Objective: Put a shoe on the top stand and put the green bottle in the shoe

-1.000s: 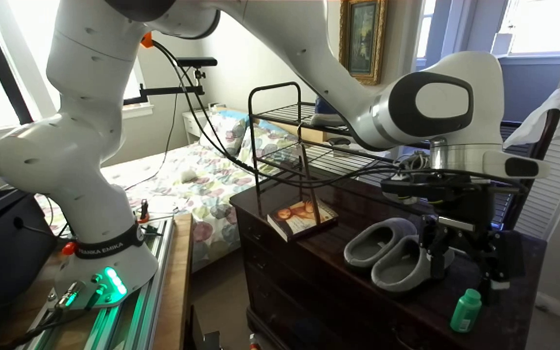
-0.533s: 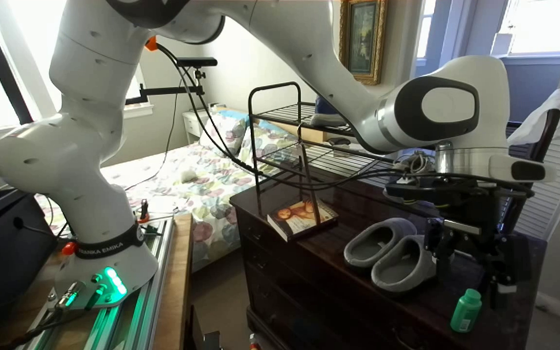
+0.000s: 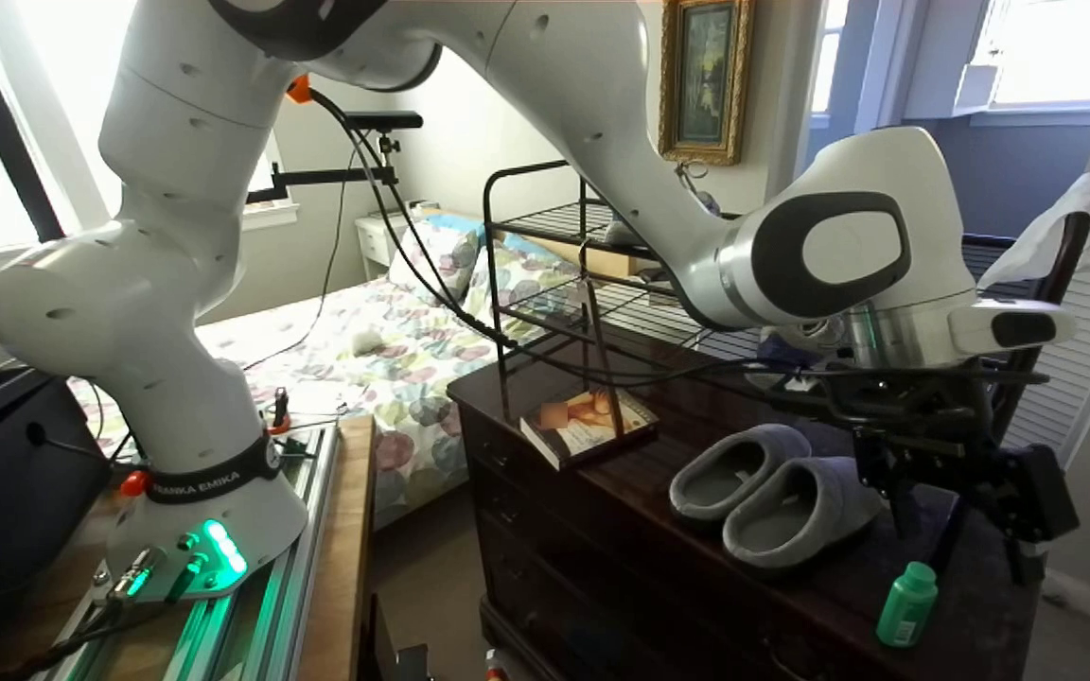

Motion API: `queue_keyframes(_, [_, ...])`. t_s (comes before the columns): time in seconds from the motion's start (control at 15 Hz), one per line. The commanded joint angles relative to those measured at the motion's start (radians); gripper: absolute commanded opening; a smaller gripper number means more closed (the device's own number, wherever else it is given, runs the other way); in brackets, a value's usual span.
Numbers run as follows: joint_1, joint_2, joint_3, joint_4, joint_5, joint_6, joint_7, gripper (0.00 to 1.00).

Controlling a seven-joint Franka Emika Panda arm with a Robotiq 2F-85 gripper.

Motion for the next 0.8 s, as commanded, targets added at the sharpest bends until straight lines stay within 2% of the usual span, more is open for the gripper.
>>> queue_keyframes(0.0, [-0.016, 0.024, 0.024, -0.019, 0.020, 0.077, -0.073, 1.00])
queue_keyframes(0.07, [-0.011, 0.035, 0.021, -0.013, 0.017, 0.088, -0.079, 1.00])
queue_keyframes(0.4, [-0.079, 0.097, 0.107, 0.040, 0.094, 0.142, -0.229, 1.00])
queue_keyframes(0.73, [-0.101, 0.159, 0.132, 0.106, 0.154, 0.094, -0.272, 1.00])
